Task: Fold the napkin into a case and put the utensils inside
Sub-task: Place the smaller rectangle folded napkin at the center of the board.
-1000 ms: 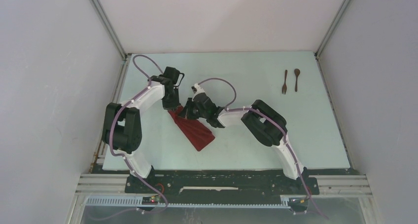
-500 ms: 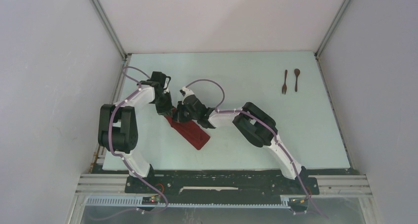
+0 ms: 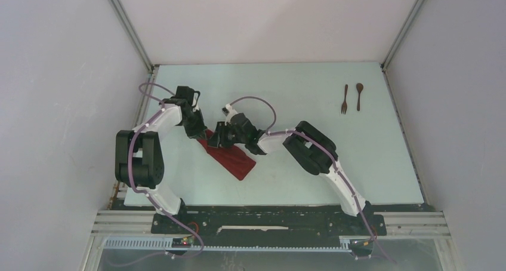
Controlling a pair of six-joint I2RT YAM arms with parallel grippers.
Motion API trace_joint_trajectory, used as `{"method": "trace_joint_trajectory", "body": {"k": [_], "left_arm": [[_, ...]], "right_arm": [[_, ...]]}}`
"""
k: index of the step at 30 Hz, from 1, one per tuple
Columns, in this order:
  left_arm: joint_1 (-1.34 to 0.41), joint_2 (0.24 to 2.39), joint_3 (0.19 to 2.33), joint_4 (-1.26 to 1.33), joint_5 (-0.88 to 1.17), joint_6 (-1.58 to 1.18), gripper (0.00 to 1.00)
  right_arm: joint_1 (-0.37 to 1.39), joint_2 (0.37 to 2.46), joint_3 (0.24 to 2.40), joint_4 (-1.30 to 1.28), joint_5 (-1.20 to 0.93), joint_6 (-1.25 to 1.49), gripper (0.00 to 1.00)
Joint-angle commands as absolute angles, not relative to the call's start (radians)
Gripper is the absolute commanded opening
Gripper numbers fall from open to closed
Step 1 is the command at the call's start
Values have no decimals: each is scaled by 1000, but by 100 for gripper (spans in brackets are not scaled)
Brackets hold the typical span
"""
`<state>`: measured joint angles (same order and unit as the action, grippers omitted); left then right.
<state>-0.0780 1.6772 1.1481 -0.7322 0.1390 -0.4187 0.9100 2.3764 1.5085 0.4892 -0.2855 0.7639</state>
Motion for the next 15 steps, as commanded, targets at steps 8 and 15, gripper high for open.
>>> {"method": "trace_joint_trajectory", "body": {"k": [8, 15], "left_arm": [[-62, 1642, 1114, -706, 168, -428, 0], [-60, 1622, 1091, -681, 205, -435, 0]], "right_arm": [[868, 2382, 1451, 637, -504, 963, 49], [853, 2462, 1543, 630, -499, 1111, 16]]}}
